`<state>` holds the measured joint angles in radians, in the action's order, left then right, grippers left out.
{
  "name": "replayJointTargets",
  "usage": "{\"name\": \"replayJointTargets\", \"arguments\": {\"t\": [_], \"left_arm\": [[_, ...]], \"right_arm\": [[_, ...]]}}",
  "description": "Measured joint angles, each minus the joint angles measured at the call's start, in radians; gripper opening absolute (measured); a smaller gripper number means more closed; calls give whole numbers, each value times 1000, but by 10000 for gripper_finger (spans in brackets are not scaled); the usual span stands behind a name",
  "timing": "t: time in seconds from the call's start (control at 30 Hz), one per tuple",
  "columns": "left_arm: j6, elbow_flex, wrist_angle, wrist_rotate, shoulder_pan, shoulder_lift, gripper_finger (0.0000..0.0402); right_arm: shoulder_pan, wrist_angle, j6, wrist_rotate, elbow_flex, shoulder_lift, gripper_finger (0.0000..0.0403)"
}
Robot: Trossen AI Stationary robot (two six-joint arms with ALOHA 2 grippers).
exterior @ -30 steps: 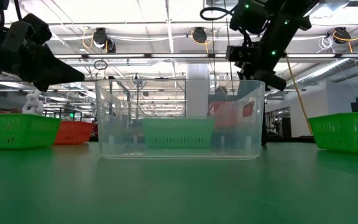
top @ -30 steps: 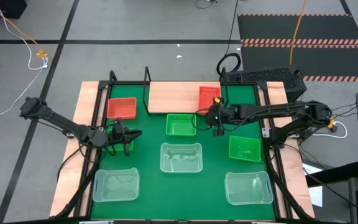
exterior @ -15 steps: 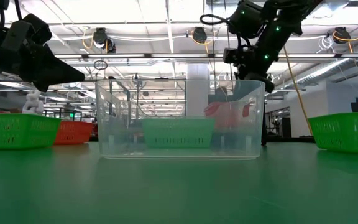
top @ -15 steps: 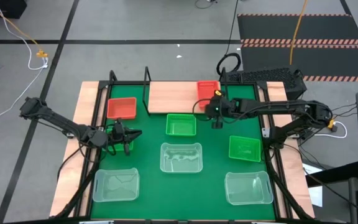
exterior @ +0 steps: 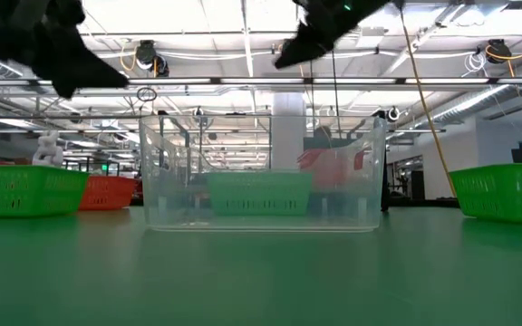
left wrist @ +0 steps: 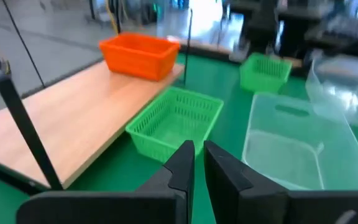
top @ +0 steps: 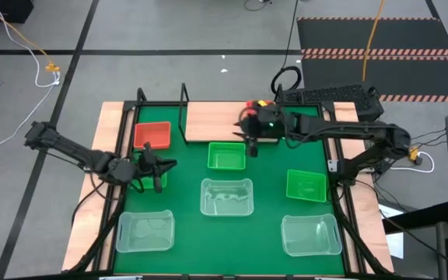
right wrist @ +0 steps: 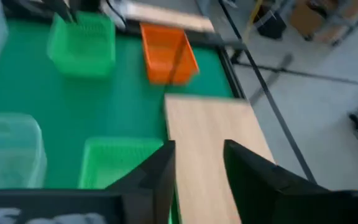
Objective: Stack baskets on shelf by color
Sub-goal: Stack the orange bin on top of the stacked orange bins on the shelf
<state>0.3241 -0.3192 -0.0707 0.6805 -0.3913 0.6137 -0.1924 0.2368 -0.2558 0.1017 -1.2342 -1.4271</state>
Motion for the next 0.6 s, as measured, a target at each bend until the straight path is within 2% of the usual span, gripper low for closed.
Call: {"name": "replayJointTargets", "arguments": {"t": [0.13,0.33,0.47,0.6], "left_arm": [[52,-220,-347,2,-4,34,37],[137,-462,-670,53,-3,67,37],[161,-523,-737,95,-2,62,37],[123,-512,-743,214,0,60,37]], "right_arm": [[38,-1,-35,-26,-176,-141,171],[129,-179,-159,8,-345,-388,199],[169,-370,-259,108,-399,-511,200],[175,-518,-314,129,-438,-649,201]]}}
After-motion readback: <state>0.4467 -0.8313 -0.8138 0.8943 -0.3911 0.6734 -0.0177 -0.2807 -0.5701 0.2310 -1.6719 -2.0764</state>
